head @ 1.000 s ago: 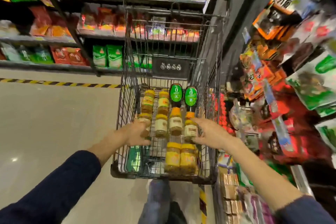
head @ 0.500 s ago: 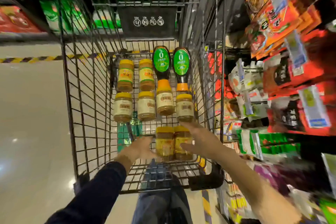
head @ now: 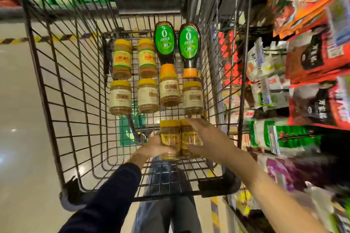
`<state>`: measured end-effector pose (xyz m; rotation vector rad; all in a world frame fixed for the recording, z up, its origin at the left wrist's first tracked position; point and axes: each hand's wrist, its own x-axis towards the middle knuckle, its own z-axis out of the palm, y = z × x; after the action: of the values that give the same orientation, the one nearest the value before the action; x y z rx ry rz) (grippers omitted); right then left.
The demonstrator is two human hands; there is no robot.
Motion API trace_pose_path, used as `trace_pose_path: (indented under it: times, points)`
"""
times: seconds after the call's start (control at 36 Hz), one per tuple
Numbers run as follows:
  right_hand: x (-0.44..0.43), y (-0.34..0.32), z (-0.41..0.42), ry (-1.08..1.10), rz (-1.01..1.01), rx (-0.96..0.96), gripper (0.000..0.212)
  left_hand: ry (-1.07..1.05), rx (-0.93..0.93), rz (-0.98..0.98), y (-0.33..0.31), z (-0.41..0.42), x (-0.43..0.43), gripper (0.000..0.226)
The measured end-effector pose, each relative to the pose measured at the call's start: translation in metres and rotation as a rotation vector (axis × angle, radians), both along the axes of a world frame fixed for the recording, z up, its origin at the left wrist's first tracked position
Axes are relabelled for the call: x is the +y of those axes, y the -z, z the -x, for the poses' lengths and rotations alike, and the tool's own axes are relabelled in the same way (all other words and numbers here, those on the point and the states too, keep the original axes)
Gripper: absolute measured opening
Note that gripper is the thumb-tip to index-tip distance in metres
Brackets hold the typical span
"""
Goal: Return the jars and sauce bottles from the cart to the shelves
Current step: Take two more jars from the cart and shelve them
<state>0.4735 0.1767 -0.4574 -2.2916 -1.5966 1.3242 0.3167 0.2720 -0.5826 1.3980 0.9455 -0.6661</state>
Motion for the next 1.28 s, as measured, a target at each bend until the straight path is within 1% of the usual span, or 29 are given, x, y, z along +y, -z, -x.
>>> trace_pose_path:
  times: [0.11,0.17,0.22,0.33,0.39,0.47,0.56,0.64,0.69,0.75,0.78,0.83,0.86,0.92,0.97,1.06,1.08,1.14,1.19,1.28]
  points:
    - [0.000,0.004,0.001,0.012,0.024,0.017,0.075,-0.102,-0.043,0.072,0.002,0.002,0.001,0.049]
    - [0.001,0.007,0.003,0.026,0.072,0.015,0.076,-0.114,-0.049,0.101,0.001,0.002,0.001,0.048]
    - [0.001,0.013,0.007,0.067,0.150,-0.016,0.079,-0.131,-0.054,0.121,0.000,0.001,0.001,0.048]
    - [0.002,0.036,0.017,0.156,0.355,-0.157,0.082,-0.169,-0.025,0.165,0.000,0.005,0.007,0.046]
    - [0.002,0.056,0.020,0.245,0.426,-0.173,0.069,-0.169,-0.015,0.166,0.001,0.010,0.010,0.045]
    - [0.003,0.081,0.023,0.327,0.402,-0.203,0.044,-0.182,-0.005,0.183,-0.002,0.016,0.017,0.040]
    - [0.002,0.099,0.021,0.384,0.416,-0.178,0.035,-0.204,0.007,0.214,-0.006,0.023,0.024,0.043]
    - [-0.002,0.110,0.021,0.438,0.446,-0.145,0.030,-0.206,0.011,0.214,-0.005,0.029,0.030,0.035]
    - [-0.002,0.113,0.021,0.454,0.466,-0.128,0.035,-0.218,0.021,0.201,-0.005,0.031,0.033,0.037]
    - [-0.003,0.115,0.022,0.532,0.494,-0.070,0.043,-0.225,0.018,0.191,-0.006,0.033,0.037,0.044]
    - [-0.004,0.117,0.023,0.598,0.504,0.011,0.049,-0.236,0.014,0.194,-0.006,0.034,0.038,0.046]
    - [-0.005,0.122,0.027,0.709,0.479,0.191,0.058,-0.257,0.002,0.202,-0.008,0.035,0.041,0.041]
    - [-0.006,0.127,0.028,0.735,0.464,0.230,0.061,-0.264,-0.008,0.205,-0.009,0.035,0.042,0.039]
    - [-0.008,0.138,0.032,0.773,0.462,0.234,0.066,-0.284,-0.024,0.217,-0.009,0.037,0.044,0.038]
    - [-0.007,0.144,0.034,0.801,0.454,0.199,0.072,-0.295,-0.026,0.229,-0.010,0.039,0.045,0.040]
    - [-0.003,0.139,0.036,0.776,0.448,0.135,0.081,-0.312,-0.024,0.201,-0.008,0.042,0.047,0.053]
    - [-0.001,0.135,0.036,0.759,0.444,0.124,0.080,-0.316,-0.021,0.190,-0.008,0.044,0.047,0.052]
    - [0.002,0.128,0.035,0.748,0.436,0.108,0.077,-0.314,-0.037,0.194,-0.012,0.045,0.047,0.041]
    - [0.004,0.120,0.036,0.752,0.421,0.117,0.077,-0.315,-0.043,0.183,-0.020,0.045,0.048,0.036]
    - [0.008,0.106,0.039,0.782,0.376,0.194,0.068,-0.321,-0.040,0.144,-0.034,0.047,0.049,0.045]
